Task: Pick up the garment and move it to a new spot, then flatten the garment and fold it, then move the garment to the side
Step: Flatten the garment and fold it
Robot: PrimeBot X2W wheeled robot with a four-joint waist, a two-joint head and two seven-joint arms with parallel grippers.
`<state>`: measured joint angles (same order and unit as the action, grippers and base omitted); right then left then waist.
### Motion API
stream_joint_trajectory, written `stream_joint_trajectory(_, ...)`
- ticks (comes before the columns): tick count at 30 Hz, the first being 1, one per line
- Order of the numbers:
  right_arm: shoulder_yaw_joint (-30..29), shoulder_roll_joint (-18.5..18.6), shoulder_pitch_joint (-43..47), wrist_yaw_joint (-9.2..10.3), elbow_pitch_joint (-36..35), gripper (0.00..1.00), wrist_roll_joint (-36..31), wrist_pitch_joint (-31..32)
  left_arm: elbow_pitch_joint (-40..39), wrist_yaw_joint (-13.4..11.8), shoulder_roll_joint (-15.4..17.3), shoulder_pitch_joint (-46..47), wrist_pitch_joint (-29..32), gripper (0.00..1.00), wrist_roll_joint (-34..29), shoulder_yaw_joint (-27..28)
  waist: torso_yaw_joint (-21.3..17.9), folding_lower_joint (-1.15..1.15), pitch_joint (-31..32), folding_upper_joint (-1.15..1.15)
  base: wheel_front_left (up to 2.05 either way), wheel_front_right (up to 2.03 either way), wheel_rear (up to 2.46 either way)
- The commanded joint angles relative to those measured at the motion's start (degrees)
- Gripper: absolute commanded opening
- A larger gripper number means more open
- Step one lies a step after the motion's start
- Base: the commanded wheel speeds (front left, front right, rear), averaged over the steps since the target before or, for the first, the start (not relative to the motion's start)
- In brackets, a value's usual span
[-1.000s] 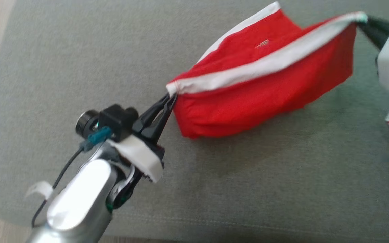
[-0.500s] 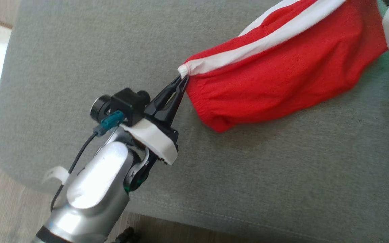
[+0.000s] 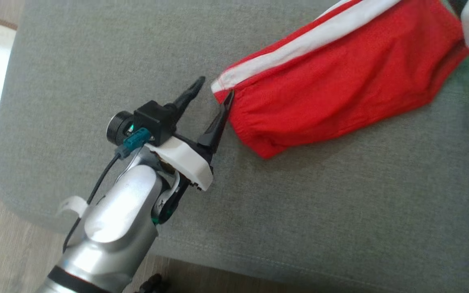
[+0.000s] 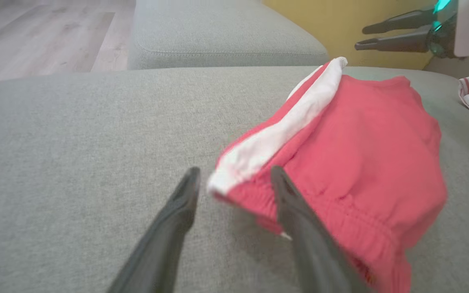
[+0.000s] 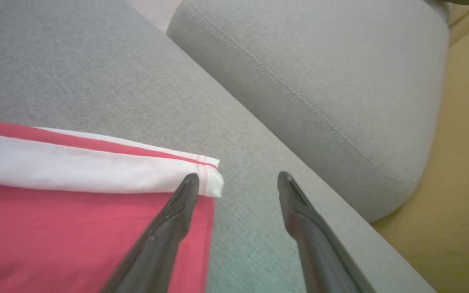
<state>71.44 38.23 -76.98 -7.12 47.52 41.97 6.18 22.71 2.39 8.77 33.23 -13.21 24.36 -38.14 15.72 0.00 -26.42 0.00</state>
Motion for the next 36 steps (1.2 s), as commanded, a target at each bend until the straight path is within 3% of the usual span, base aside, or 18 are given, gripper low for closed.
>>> stream_joint_trajectory(1, -1.0, 0.1, 0.4, -0.36, 0.1, 1.00, 0.7, -1.4, -1.1, -0.5, 1.6, 1.4, -0.6, 1.00, -0.2, 2.1, -1.0, 0.00, 1.2, 0.00, 0.00, 0.00, 0.00)
stream_joint_trajectory(9, -7.0, -5.8, 7.3, -0.36, 4.1, 1.00, 4.1, -17.4, -1.9, -4.0, 4.0, -1.6, -1.3, 1.00, 2.0, 7.3, -6.8, 0.00, 8.3, 0.00, 0.00, 0.00, 0.00)
stream_joint_trajectory(16, -15.6, -11.0, 13.7, -0.36, 3.2, 1.00, 3.3, -21.1, -6.6, -8.3, 5.0, -5.4, -1.7, 1.00, 3.9, 13.8, -12.6, 0.00, 12.9, 0.00, 0.00, 0.00, 0.00)
stream_joint_trajectory(20, -26.6, -12.5, 19.5, -0.36, -2.9, 1.00, -1.4, -21.2, -10.7, -9.5, 4.3, -7.7, -1.8, 1.00, 3.3, 17.0, -15.3, 0.00, 14.4, 0.00, 0.00, 0.00, 0.00)
stream_joint_trajectory(26, -43.0, -16.1, 34.0, -0.36, -12.7, 1.00, -13.3, -21.2, -13.9, -9.8, 2.1, -12.1, -1.8, 1.00, 0.8, 20.1, -18.2, 0.00, 16.6, 0.00, 0.00, 0.00, 0.00)
stream_joint_trajectory(32, -56.9, -23.8, 50.2, -0.36, -22.8, 1.00, -24.7, -21.2, -15.4, -9.1, -0.5, -17.4, -1.8, 1.00, -3.0, 22.8, -20.7, 0.00, 18.6, 0.00, 0.00, 0.00, 0.00)
stream_joint_trajectory(36, -62.1, -29.7, 59.7, -0.36, -27.9, 1.00, -30.6, -21.1, -15.7, -8.3, -2.3, -21.6, -1.8, 1.00, -5.2, 24.4, -22.2, 0.00, 19.9, 0.00, 0.00, 0.00, 0.00)
